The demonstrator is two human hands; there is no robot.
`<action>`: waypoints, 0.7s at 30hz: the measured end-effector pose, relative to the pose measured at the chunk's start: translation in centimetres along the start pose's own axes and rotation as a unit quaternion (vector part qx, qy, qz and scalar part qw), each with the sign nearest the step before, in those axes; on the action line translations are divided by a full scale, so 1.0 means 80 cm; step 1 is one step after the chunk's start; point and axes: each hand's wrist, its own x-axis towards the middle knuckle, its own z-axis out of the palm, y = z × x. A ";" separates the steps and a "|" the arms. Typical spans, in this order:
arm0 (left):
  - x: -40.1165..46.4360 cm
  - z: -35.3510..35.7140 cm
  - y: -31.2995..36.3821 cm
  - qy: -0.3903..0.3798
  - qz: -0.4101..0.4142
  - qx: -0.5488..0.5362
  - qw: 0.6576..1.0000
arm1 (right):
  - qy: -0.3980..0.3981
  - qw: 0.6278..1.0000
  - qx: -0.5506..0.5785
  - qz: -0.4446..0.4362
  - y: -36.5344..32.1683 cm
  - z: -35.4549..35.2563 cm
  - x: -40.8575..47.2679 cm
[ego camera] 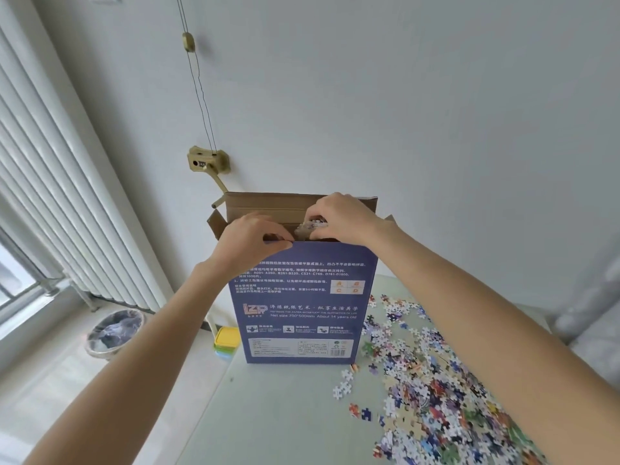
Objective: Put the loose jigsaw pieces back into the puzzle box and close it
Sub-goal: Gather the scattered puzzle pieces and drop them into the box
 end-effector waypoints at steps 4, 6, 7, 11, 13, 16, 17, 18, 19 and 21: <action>-0.004 0.000 0.001 -0.002 -0.014 -0.022 1.000 | 0.024 0.997 0.079 -0.008 0.004 0.011 -0.003; -0.004 0.000 0.003 0.000 -0.011 -0.027 1.000 | 0.040 0.993 0.111 -0.009 0.008 0.015 -0.008; -0.005 0.000 0.004 0.002 -0.010 -0.028 1.000 | 0.047 0.991 0.122 -0.010 0.010 0.017 -0.010; -0.007 -0.001 0.007 0.012 -0.015 -0.037 0.999 | 0.033 0.990 0.138 -0.023 0.016 0.022 -0.019; -0.008 -0.001 0.008 0.012 -0.015 -0.040 0.999 | 0.009 0.990 0.139 -0.025 0.018 0.022 -0.022; -0.008 -0.001 0.008 0.012 -0.021 -0.043 0.999 | 0.010 0.990 0.138 -0.022 0.020 0.018 -0.024; -0.008 0.000 0.007 0.013 -0.022 -0.041 0.999 | 0.026 0.990 0.139 -0.021 0.020 0.017 -0.025; -0.008 0.001 0.007 0.016 -0.022 -0.037 0.999 | 0.049 0.989 0.138 -0.022 0.019 0.015 -0.027; -0.009 0.002 0.007 0.023 -0.019 -0.028 0.999 | 0.080 0.987 0.136 -0.026 0.018 0.015 -0.032; -0.013 0.005 0.011 0.053 -0.002 0.023 0.998 | 0.150 0.980 0.123 -0.047 0.013 0.015 -0.049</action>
